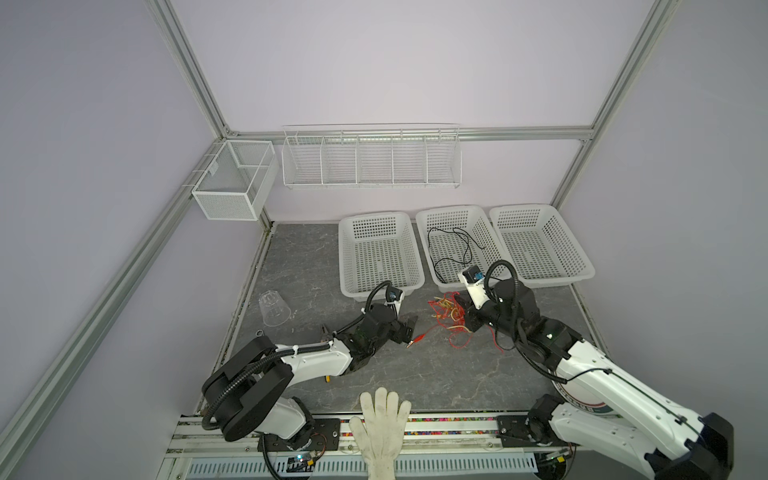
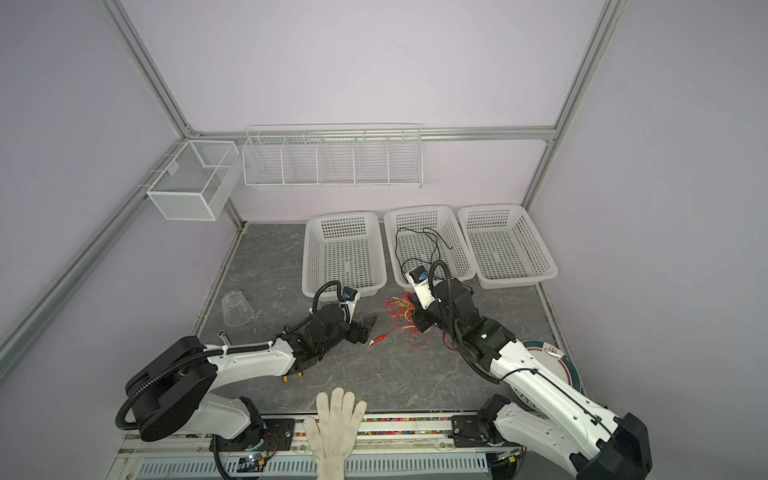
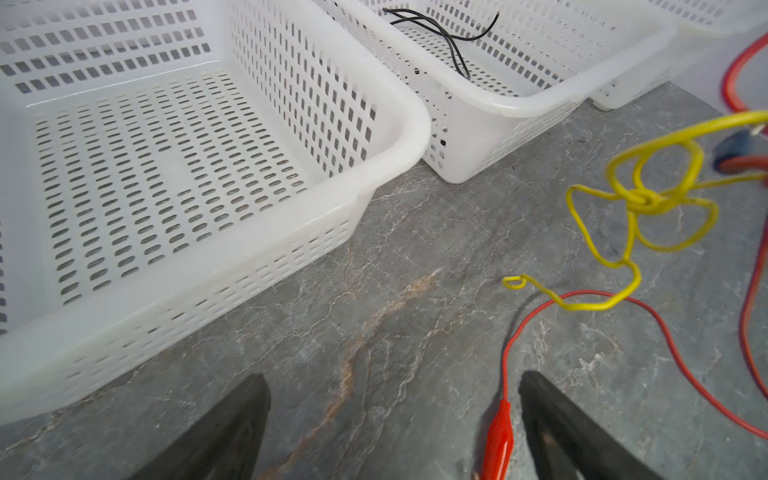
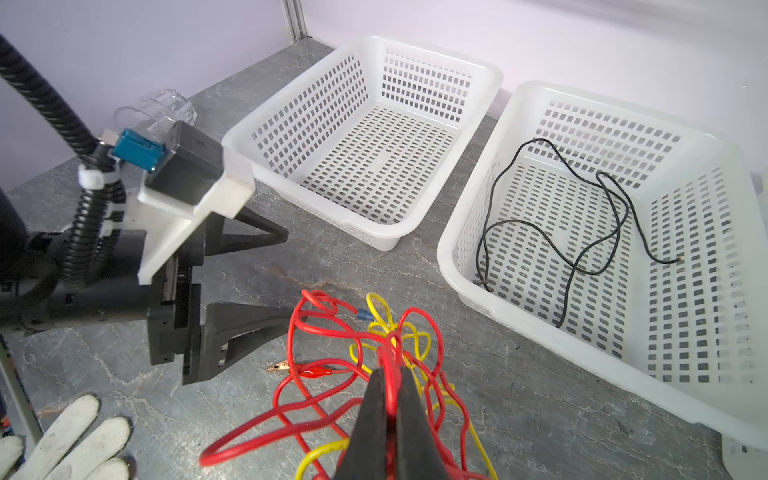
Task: Untangle the cables
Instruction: 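Hold the red wires up with the right gripper while the left grasps yellow wire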
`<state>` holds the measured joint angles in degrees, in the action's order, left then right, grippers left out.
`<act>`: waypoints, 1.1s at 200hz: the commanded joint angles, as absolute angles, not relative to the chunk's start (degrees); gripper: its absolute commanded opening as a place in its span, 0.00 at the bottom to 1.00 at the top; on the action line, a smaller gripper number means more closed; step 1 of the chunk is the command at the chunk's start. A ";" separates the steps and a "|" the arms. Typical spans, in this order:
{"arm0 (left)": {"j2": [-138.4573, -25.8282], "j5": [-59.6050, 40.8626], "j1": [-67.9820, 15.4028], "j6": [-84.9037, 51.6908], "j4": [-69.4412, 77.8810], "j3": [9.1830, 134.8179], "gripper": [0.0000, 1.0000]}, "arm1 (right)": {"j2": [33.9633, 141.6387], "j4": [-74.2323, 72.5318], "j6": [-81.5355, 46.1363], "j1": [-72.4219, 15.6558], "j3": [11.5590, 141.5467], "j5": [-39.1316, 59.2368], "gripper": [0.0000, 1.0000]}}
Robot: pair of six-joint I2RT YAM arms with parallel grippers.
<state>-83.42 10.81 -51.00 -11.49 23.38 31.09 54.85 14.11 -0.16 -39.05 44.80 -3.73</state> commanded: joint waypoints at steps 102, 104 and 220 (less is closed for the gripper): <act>-84.34 -0.93 -50.89 3.63 48.44 23.13 0.97 | 54.76 14.94 0.18 -38.93 49.32 0.27 0.06; -84.37 -1.00 -50.89 4.07 48.34 23.23 0.97 | 54.82 14.98 0.18 -38.89 49.44 0.33 0.06; -95.41 0.64 -53.26 18.35 68.27 23.07 0.92 | 56.86 16.17 -0.35 -38.88 53.18 9.87 0.06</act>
